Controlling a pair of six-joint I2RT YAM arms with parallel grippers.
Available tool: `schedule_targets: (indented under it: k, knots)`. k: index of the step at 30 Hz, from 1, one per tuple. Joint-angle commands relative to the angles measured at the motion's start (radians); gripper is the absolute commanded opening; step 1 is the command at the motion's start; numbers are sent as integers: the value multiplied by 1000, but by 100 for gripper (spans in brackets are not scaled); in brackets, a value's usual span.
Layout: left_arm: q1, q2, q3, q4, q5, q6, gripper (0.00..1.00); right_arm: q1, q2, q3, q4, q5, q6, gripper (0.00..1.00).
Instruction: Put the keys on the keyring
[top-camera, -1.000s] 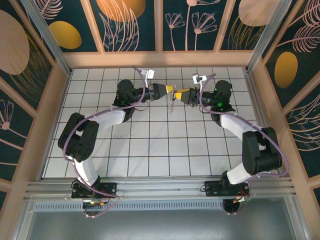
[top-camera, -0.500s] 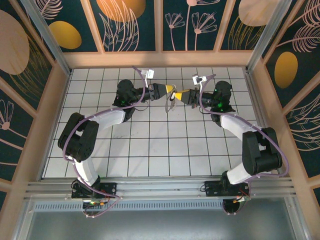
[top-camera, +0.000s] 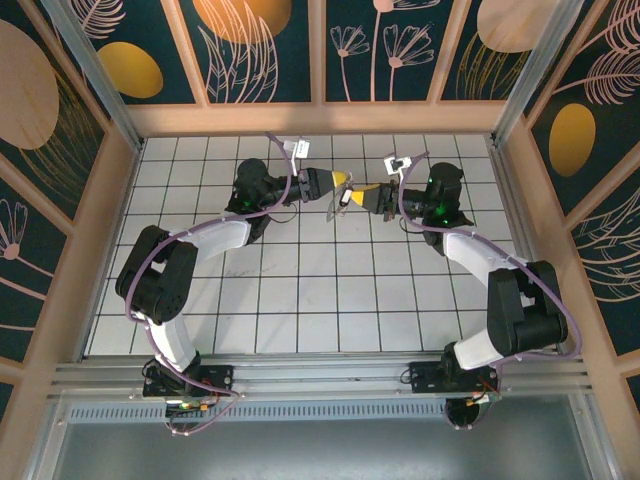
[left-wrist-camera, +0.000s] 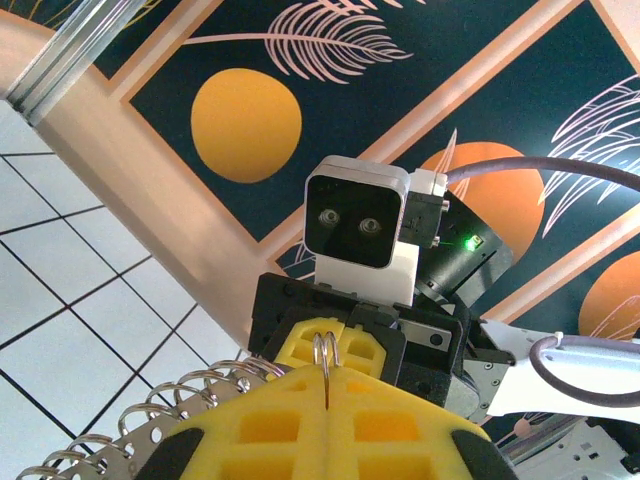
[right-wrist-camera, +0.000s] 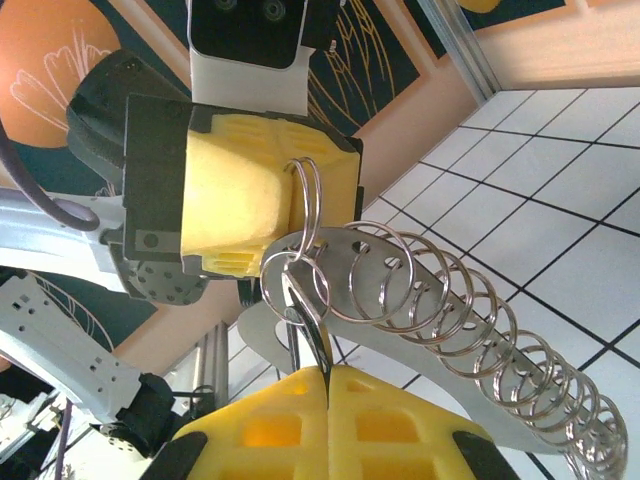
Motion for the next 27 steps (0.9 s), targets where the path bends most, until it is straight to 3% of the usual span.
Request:
schedule_targets:
  k: [1, 13, 21, 25, 27]
  knots:
    - [-4, -43, 31, 48, -14, 24, 0, 20, -20, -20, -22, 1, -33, 0]
    - [-6, -46, 14, 76, -22, 11, 0, 86, 51, 64, -15, 20, -19, 0]
    - [-9, -51, 8, 93, -32, 3, 0, 52, 26, 26, -45, 47, -34, 0]
    - [-8, -58, 5, 97, -38, 3, 0, 1, -33, -36, -58, 65, -34, 19]
    - [-9, -61, 3, 104, -43, 4, 0, -29, -73, -79, -47, 81, -21, 24]
